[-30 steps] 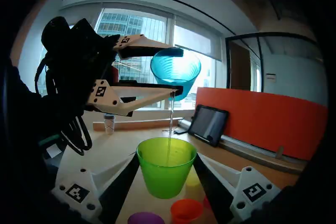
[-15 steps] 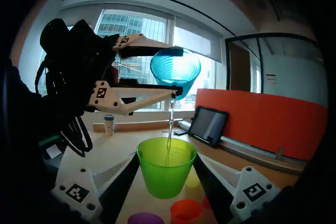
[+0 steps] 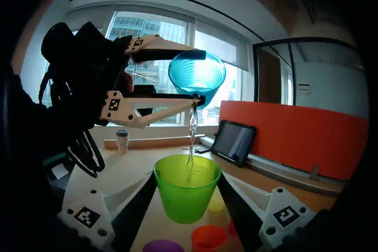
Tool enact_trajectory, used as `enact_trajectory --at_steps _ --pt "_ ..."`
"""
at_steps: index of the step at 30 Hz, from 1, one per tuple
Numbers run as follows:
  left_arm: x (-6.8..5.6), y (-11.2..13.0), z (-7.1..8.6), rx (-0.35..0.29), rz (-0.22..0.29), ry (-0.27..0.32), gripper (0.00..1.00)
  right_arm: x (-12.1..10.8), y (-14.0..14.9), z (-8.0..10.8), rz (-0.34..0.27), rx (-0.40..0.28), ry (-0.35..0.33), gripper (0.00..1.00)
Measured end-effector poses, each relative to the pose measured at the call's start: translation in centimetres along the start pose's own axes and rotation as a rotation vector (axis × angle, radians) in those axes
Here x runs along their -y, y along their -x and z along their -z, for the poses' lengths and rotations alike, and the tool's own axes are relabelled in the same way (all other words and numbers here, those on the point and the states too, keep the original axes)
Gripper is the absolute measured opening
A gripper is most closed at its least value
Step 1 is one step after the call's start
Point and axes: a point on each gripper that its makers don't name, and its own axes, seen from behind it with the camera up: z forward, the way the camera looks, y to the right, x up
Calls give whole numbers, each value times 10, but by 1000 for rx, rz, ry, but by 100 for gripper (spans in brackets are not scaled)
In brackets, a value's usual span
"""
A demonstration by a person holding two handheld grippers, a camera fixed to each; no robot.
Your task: Pour water
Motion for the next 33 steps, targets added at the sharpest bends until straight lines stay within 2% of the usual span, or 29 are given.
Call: enact_trajectory --at_steps 11,23,33 --pt "5 -4 3 0 -52 -14 88 -2 0 0 1 -3 4 91" --pt "4 -8 4 -4 -122 -26 88 -4 -2 2 4 -10 11 91" --pt "9 -12 5 -3 -194 -41 88 -6 -3 1 6 -13 17 91"
